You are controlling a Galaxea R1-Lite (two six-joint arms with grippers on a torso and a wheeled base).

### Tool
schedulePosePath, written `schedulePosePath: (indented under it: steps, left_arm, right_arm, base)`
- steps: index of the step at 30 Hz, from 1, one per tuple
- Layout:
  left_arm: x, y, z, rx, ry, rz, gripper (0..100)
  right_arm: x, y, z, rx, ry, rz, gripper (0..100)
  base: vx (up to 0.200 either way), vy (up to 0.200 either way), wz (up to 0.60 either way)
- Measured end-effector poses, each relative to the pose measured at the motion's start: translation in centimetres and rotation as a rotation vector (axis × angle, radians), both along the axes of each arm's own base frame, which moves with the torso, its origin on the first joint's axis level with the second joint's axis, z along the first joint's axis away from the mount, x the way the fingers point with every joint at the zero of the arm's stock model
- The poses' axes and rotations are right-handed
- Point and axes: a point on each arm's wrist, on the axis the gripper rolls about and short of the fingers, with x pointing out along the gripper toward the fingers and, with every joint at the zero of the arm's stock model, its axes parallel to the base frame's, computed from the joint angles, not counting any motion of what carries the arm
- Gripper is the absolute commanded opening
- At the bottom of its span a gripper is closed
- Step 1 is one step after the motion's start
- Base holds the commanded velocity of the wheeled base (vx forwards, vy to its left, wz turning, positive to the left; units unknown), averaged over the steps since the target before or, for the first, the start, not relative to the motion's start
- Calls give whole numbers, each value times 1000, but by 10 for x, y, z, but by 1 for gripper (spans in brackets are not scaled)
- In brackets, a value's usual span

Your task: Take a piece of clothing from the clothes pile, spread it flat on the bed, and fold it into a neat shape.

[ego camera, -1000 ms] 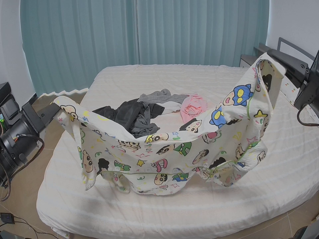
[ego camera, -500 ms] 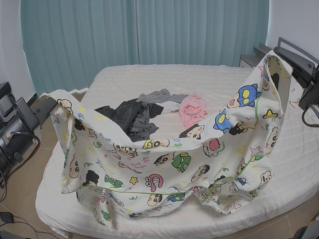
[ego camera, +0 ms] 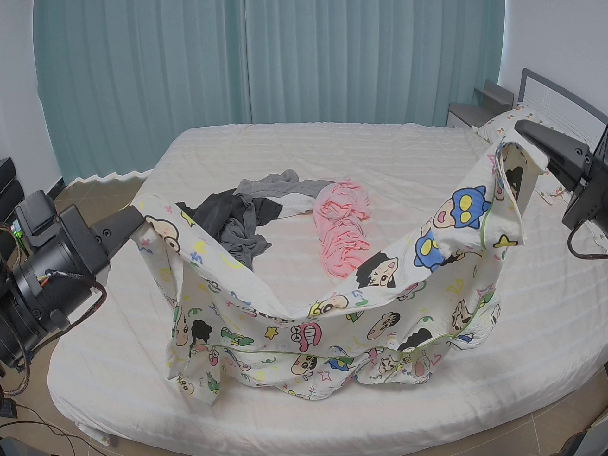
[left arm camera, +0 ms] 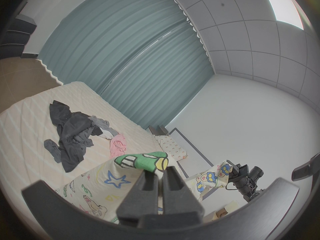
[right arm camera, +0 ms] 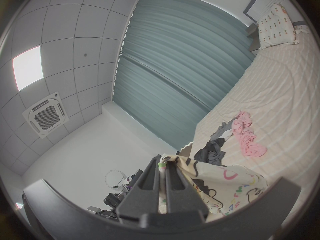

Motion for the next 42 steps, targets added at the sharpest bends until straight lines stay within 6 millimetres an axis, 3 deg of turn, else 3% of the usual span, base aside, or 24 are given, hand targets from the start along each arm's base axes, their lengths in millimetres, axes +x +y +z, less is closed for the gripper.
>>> schedulePosePath:
  steps: [8, 17, 42]
  left_arm:
    - [-1, -11, -6, 15, 28, -49, 0]
    - [-7, -24, -9, 22, 41, -85, 0]
    - [-3, -28, -5, 16, 28, -70, 0]
  right_arm:
    - [-4, -16, -11, -14, 17, -36, 0]
    - [-18, -31, -10, -4, -15, -61, 0]
    - [-26, -35, 5, 21, -75, -71, 0]
  base:
    - [0, -200, 0]
    - [0, -200, 0]
    - [0, -200, 0]
